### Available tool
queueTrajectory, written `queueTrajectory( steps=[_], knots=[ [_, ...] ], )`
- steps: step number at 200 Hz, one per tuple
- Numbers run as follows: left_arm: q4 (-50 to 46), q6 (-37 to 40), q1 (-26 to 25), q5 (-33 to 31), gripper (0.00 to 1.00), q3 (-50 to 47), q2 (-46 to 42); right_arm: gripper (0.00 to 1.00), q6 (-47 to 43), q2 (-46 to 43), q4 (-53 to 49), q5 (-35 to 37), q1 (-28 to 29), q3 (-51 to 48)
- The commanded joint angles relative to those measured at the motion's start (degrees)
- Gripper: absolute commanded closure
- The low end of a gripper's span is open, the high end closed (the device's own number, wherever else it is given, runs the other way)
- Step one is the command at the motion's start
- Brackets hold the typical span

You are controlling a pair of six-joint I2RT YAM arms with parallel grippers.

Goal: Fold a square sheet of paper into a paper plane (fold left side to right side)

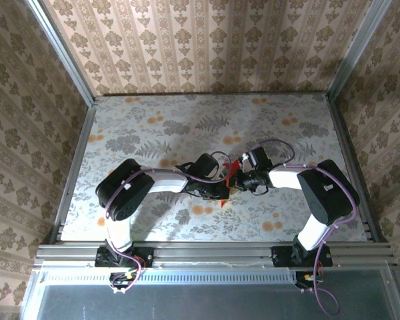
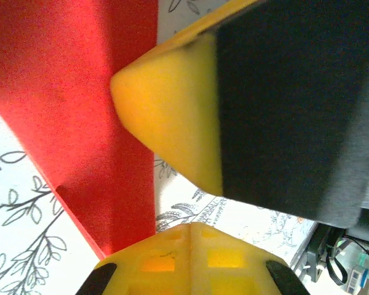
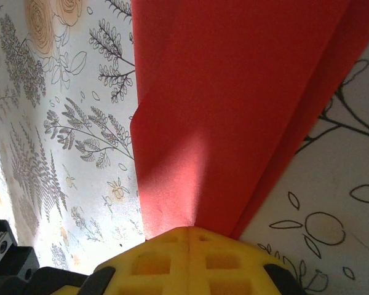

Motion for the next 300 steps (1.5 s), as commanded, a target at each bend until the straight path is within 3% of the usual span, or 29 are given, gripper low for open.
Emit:
queueTrajectory(
  steps=[1, 300],
  knots=[
    [-1.88, 1.79, 0.10, -0.03, 1.00, 0.67, 1.39, 1.00, -1.41, 4.05, -8.56, 6.82, 0.65, -1.62],
    [4.35, -5.14, -5.07, -4.16, 1.00, -13.76, -6.81, 1.00, -1.96, 3.98, -10.62, 7.82, 0.57, -0.87]
  ],
)
